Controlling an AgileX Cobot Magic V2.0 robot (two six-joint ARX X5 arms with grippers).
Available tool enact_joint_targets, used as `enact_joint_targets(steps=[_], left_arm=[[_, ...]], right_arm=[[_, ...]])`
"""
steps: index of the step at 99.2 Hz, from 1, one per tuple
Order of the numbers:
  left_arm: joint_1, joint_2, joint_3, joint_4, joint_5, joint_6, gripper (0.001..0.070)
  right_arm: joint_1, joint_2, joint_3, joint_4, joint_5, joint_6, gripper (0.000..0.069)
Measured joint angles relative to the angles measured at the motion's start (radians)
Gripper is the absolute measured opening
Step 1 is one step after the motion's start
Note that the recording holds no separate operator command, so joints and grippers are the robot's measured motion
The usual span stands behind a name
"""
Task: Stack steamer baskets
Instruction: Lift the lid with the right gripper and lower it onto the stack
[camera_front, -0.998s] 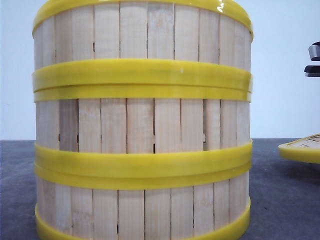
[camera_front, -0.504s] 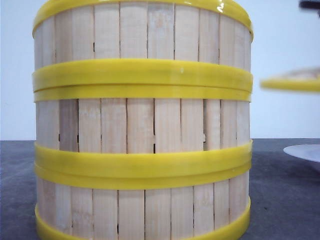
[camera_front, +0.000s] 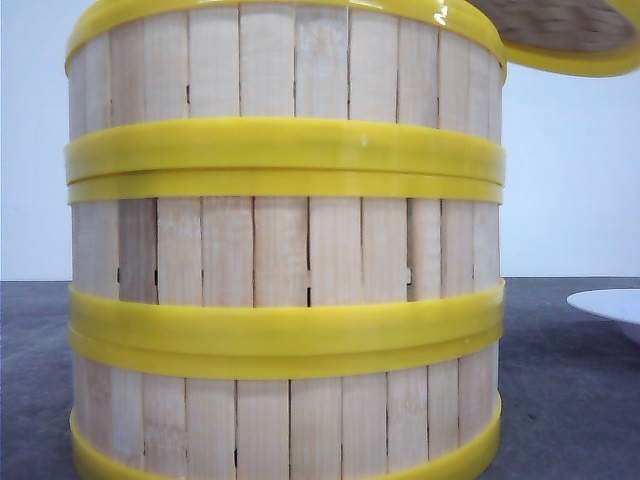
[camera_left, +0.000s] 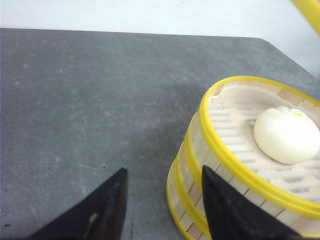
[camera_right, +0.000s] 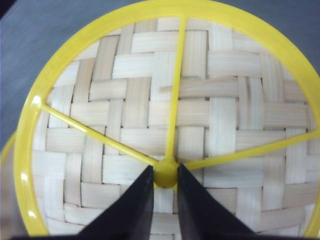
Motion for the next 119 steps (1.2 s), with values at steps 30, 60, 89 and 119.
enact_joint_targets(steps=[30, 60, 89, 119], left_arm=[[0.000, 0.000, 0.000, 0.000, 0.000, 0.000, 0.0275], [0.000, 0.000, 0.000, -0.001, 0.000, 0.000, 0.0275], [0.000, 0.000, 0.000, -0.001, 0.000, 0.000, 0.0275], [0.000, 0.000, 0.000, 0.000, 0.000, 0.000, 0.0275]], right_arm=[[0.295, 0.056, 0.000, 0.029, 0.144, 0.013, 0.0052], [0.414, 0.099, 0.000, 0.082, 0.169, 0.016, 0.0052], [0.437, 0.124, 0.000, 0.066, 0.189, 0.016, 0.0052], [0.438, 0.126, 0.000, 0.064, 0.213, 0.015, 0.0052]])
